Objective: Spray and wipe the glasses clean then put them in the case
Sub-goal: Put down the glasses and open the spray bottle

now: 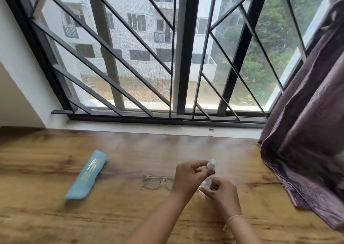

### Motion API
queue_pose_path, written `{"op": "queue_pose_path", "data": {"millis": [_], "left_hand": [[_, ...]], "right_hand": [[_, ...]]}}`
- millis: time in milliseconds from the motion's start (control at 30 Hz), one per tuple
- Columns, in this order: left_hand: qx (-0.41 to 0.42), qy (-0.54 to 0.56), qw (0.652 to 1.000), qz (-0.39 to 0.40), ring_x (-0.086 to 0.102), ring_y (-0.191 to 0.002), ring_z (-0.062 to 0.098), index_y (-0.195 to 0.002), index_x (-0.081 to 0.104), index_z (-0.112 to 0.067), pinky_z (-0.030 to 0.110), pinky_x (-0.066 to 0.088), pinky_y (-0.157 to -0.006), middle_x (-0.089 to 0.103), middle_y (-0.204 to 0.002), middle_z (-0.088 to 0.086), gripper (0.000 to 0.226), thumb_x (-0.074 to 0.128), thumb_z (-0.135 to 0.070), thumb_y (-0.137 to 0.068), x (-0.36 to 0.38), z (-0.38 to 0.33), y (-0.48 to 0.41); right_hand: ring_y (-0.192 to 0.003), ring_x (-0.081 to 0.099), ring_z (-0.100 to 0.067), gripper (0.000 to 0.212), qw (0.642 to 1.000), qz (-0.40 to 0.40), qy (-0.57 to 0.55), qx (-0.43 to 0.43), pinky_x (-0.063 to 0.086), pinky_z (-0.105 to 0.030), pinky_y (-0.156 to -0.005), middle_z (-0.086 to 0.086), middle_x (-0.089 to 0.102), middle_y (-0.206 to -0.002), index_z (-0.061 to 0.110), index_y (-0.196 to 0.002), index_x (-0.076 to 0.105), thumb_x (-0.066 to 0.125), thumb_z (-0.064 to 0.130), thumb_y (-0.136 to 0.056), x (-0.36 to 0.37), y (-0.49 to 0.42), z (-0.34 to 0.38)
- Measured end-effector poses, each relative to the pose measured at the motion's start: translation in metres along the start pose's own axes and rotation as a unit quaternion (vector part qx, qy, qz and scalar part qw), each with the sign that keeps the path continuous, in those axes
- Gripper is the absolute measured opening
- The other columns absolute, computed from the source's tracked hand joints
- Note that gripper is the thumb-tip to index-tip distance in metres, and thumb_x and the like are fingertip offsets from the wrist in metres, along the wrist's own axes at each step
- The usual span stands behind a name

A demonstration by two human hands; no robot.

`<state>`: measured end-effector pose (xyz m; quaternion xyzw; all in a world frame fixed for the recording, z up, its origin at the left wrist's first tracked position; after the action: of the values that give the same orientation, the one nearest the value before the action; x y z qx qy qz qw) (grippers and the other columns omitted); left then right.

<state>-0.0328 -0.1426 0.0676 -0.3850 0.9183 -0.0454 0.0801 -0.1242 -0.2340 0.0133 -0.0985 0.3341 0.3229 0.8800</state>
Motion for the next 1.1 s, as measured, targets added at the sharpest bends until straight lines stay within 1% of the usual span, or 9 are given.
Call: {"op": "queue_pose_path", "data": {"millis": [233, 333, 433, 533, 633, 700, 800, 967, 1100], "left_hand": [[-0.021, 0.006, 1.000, 0.013, 0.068, -0.085, 0.004, -0.089, 0.075, -0.020, 0.023, 0.055, -0.077, 0.073, -0.085, -0.008, 0.016, 0.077, -0.021, -0.074, -0.005, 0.003, 0.002], [-0.036, -0.026, 0.999, -0.013, 0.066, -0.094, 0.005, -0.105, 0.070, -0.016, 0.025, 0.054, -0.082, 0.071, -0.103, -0.002, 0.037, 0.079, -0.025, -0.070, -0.025, 0.008, -0.001], [-0.024, -0.022, 0.996, -0.082, 0.068, -0.085, 0.002, -0.097, 0.073, -0.011, 0.018, 0.053, -0.077, 0.073, -0.092, 0.000, 0.025, 0.076, -0.019, -0.074, -0.060, 0.004, -0.002], [-0.024, -0.041, 0.982, -0.181, 0.068, -0.078, 0.001, -0.090, 0.075, -0.013, 0.015, 0.052, -0.073, 0.073, -0.081, -0.005, 0.014, 0.073, -0.013, -0.077, -0.103, 0.010, -0.001], [-0.058, -0.044, 0.968, -0.239, 0.069, -0.079, 0.011, -0.084, 0.074, -0.026, 0.027, 0.053, -0.075, 0.074, -0.079, -0.004, 0.015, 0.075, -0.015, -0.073, -0.140, 0.031, 0.002], [-0.086, -0.070, 0.965, -0.239, 0.069, -0.079, 0.014, -0.085, 0.074, -0.024, 0.033, 0.054, -0.079, 0.074, -0.080, -0.001, 0.017, 0.074, -0.012, -0.073, -0.153, 0.046, 0.007], [-0.120, -0.131, 0.957, -0.228, 0.068, -0.076, 0.009, -0.086, 0.074, -0.016, 0.030, 0.054, -0.079, 0.074, -0.084, 0.004, 0.019, 0.071, -0.002, -0.074, -0.161, 0.065, 0.017], [-0.161, -0.192, 0.948, -0.195, 0.066, -0.080, 0.012, -0.091, 0.075, -0.012, 0.022, 0.048, -0.077, 0.074, -0.086, 0.004, 0.021, 0.070, -0.001, -0.074, -0.159, 0.081, 0.024], [-0.160, -0.209, 0.948, -0.177, 0.066, -0.084, 0.013, -0.093, 0.074, -0.013, 0.020, 0.045, -0.079, 0.074, -0.089, 0.002, 0.026, 0.067, 0.001, -0.073, -0.157, 0.087, 0.024]], "right_hand": [[-0.055, 0.049, -0.010, 0.036, 1.000, 0.003, 0.005, 0.007, 0.035, -0.016, -0.048, 0.009, 0.049, -0.050, 0.025, -0.051, 0.045, 0.079, 0.019, -0.062, -0.001, 0.006, 0.007], [-0.079, 0.059, -0.018, 0.034, 1.000, 0.001, 0.005, 0.012, 0.043, -0.017, -0.062, 0.004, 0.063, -0.076, 0.029, -0.086, 0.061, 0.082, 0.021, -0.061, -0.004, 0.011, 0.012], [-0.099, 0.053, -0.027, 0.072, 0.991, -0.110, 0.066, -0.034, 0.043, -0.033, -0.085, -0.010, 0.056, -0.105, 0.011, -0.130, 0.048, 0.080, 0.023, -0.067, -0.009, 0.020, 0.024], [-0.108, 0.044, -0.030, 0.072, 0.951, -0.283, 0.045, -0.115, 0.037, -0.037, -0.094, -0.018, 0.047, -0.114, 0.003, -0.136, 0.039, 0.074, 0.018, -0.074, -0.017, 0.038, 0.053], [-0.110, 0.038, -0.025, 0.064, 0.906, -0.363, 0.001, -0.217, 0.023, -0.020, -0.104, -0.016, 0.041, -0.122, -0.003, -0.132, 0.040, 0.060, 0.019, -0.075, -0.015, 0.050, 0.080], [-0.108, 0.042, -0.025, 0.053, 0.894, -0.346, 0.004, -0.284, 0.028, -0.019, -0.104, -0.014, 0.042, -0.122, -0.004, -0.127, 0.046, 0.055, 0.015, -0.078, -0.001, 0.049, 0.087], [-0.108, 0.050, -0.023, 0.039, 0.903, -0.277, 0.023, -0.328, 0.040, -0.039, -0.101, -0.010, 0.052, -0.117, 0.001, -0.120, 0.056, 0.054, 0.005, -0.081, 0.029, 0.039, 0.080], [-0.105, 0.053, -0.017, 0.038, 0.953, -0.161, 0.056, -0.249, 0.029, -0.011, -0.101, -0.018, 0.065, -0.105, -0.003, -0.110, 0.063, 0.053, -0.006, -0.073, 0.065, 0.023, 0.057], [-0.098, 0.065, -0.031, 0.039, 0.973, -0.102, 0.091, -0.185, 0.025, -0.014, -0.099, -0.021, 0.067, -0.103, -0.006, -0.106, 0.065, 0.057, -0.011, -0.068, 0.077, 0.015, 0.042]]}}
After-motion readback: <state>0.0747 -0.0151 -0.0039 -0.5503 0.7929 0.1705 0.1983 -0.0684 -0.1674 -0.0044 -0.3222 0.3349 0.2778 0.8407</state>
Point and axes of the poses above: each hand's wrist, its own y-axis away from the middle knuckle, its own x-axis out of the palm, z = x × y, the point moved 2 cm from there along -y, towards the middle knuckle
